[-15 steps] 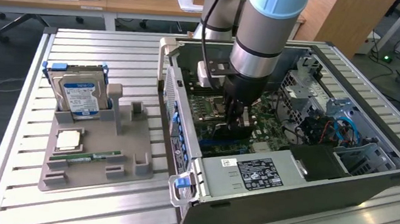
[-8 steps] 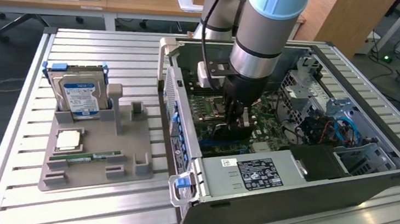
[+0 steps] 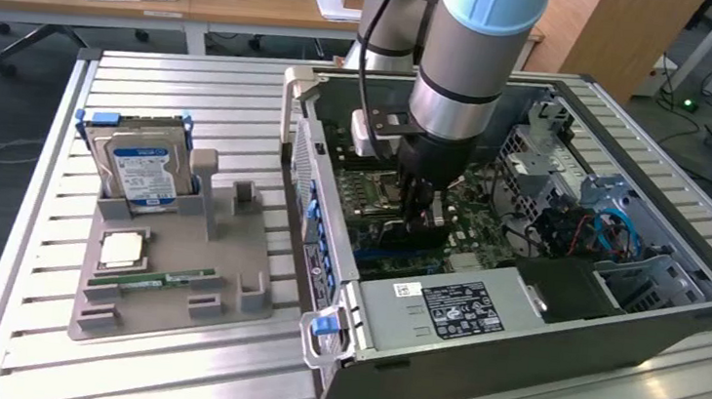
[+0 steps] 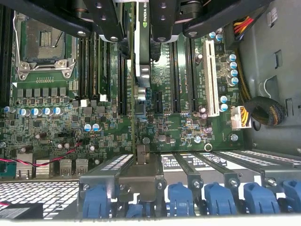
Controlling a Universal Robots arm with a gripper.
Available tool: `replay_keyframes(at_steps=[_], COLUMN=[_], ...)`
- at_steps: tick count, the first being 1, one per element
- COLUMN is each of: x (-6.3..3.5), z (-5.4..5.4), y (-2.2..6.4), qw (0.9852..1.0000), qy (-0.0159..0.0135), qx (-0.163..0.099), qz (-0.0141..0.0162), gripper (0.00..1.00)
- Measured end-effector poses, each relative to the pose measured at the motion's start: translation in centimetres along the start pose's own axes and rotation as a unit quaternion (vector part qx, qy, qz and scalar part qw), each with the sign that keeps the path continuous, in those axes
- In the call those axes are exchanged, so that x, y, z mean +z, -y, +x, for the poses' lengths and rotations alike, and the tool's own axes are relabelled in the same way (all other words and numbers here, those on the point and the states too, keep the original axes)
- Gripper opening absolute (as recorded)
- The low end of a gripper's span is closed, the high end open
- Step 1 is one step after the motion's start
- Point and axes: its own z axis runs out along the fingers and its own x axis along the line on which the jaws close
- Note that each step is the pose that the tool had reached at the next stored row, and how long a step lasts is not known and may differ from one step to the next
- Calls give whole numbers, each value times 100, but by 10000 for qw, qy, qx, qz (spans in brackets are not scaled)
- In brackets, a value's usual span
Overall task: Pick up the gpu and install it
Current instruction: 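Insert the gpu into the slot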
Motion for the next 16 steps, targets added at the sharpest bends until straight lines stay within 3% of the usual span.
replay_keyframes(at_steps=[16], x=[53], z=[0], y=[-4], qw=[10000], qy=[0], qx=[0], qz=[2], gripper=[26])
